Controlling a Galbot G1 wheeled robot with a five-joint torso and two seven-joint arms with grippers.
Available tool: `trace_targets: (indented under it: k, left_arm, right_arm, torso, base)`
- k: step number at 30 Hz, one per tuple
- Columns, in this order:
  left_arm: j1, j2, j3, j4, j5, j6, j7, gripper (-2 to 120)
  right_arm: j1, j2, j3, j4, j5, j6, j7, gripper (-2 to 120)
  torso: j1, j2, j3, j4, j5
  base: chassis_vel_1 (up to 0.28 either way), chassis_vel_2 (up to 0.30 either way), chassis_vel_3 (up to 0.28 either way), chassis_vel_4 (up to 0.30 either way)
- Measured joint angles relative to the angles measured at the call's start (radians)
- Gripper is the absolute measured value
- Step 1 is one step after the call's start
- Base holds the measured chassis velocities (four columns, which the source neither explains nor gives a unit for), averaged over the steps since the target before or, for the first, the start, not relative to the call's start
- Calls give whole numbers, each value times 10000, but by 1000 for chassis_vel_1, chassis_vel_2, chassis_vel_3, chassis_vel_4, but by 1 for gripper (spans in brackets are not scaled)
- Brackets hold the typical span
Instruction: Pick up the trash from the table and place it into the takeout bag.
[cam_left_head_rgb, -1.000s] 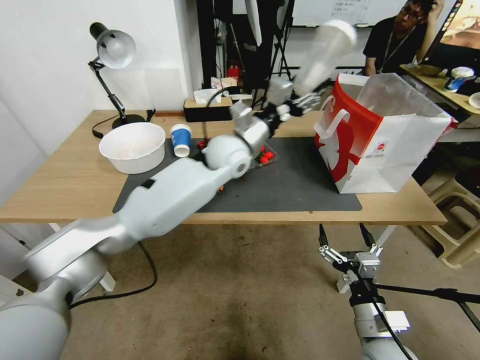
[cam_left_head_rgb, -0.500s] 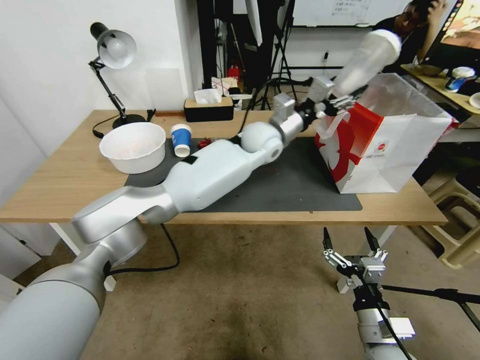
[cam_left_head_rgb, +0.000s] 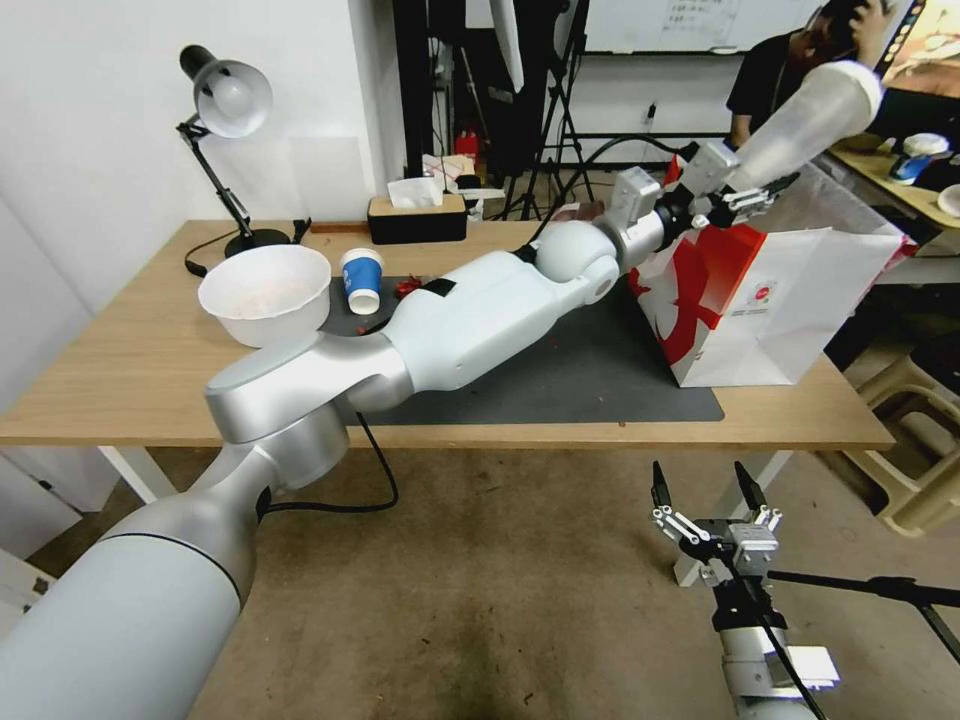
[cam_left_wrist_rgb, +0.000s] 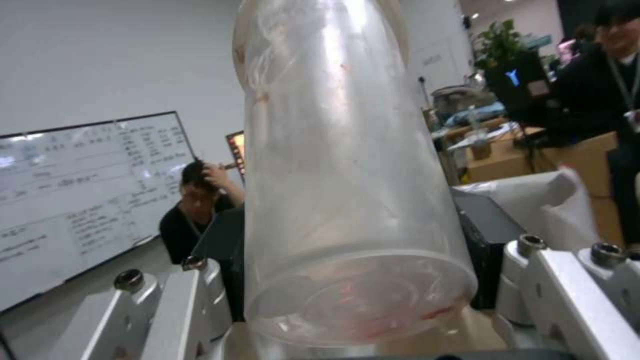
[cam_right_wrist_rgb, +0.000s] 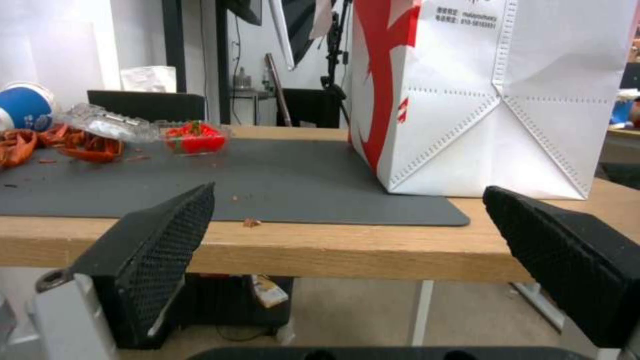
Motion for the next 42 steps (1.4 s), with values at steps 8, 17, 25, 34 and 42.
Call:
trace_targets:
  k: [8, 17, 25, 34, 42]
  left_arm:
    - [-121, -12, 111, 309, 210, 2, -270, 78]
    - [-195, -3, 119, 359, 254, 9, -328, 99]
    - [-261, 23, 169, 64, 268, 4, -443, 100]
    - [139, 740, -563, -1218, 541, 779, -3119, 100]
    - [1688, 2177, -1264, -3118, 2320, 2196, -8397, 100]
  right_arm:
    - [19, -10, 3, -38, 25, 30, -8, 100]
    - [39, -19, 6, -70, 48, 49, -11, 100]
    - [124, -31, 0, -104, 113, 39, -77, 100]
    - [156, -13, -105, -23, 57, -61, -88, 100]
    - [254, -59, -160, 4, 37, -180, -78, 100]
  torso:
    - [0, -1, 1, 5, -1]
    - [1, -1, 1, 4, -1]
    - [0, 0, 0, 1, -1]
    - [0, 0, 0, 3, -3]
    - [0, 0, 1, 1, -5]
  base:
    - [0, 0, 0, 0]
    - [0, 0, 0, 0]
    - [0, 0, 0, 0]
    - [0, 0, 0, 0]
    - [0, 0, 0, 0]
